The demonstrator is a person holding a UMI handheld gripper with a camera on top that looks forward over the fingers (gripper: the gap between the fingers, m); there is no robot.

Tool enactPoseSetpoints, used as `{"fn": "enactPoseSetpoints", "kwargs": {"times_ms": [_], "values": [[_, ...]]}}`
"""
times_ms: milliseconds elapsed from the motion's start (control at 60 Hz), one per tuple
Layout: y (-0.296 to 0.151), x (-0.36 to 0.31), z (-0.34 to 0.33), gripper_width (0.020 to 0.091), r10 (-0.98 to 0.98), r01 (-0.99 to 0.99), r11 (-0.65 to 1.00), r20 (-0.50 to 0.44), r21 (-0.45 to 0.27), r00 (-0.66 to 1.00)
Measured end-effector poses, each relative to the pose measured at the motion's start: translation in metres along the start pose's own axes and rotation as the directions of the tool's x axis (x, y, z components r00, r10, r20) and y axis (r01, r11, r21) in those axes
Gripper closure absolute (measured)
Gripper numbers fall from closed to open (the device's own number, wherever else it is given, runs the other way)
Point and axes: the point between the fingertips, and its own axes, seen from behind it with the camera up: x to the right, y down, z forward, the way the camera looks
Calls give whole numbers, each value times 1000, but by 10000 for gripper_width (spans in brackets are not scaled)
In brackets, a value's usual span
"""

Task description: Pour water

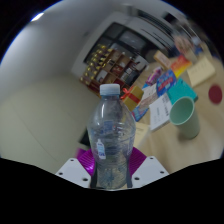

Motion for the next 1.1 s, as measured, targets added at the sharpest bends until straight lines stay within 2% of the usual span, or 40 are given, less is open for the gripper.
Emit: {"fn": "enactPoseSetpoints", "kwargs": {"times_ms": [50,67,133,200,267,433,550,683,733,783,833,883,950,983,1017,1033,1050,1067,1100], "values": [[-25,-19,5,698,196,-198,980,75,20,978],[-21,-44,6,699,267,-271,962,86,31,960],[-49,-26,23,699,527,-537,844,188,-2,829],[-70,-30,13,699,741,-756,654,225,-28,633],[-74,-10,27,700,842,-861,503,269,-78,468],[-92,-8,24,698,918,-952,282,324,-120,230],[-103,-9,21,700,923,-968,208,356,-142,146],[-106,-12,24,699,924,-966,213,351,-147,150],[-106,-23,20,697,911,-945,284,353,-160,214],[-108,-36,18,700,872,-896,416,347,-154,345],[-104,-42,5,701,768,-786,607,339,-115,543],[-121,-53,-3,703,580,-604,796,331,-37,744],[-165,-59,-20,700,209,-258,955,285,148,936],[-200,-58,-42,697,1,-63,962,227,267,974],[-235,-67,-47,697,-174,119,920,118,373,978],[-249,-55,-70,695,-291,232,877,81,420,953],[-263,-53,-80,693,-378,326,828,24,456,925],[-269,-51,-84,632,-453,415,774,-39,479,890],[-296,-57,-88,637,-558,550,676,-147,490,817]]}}
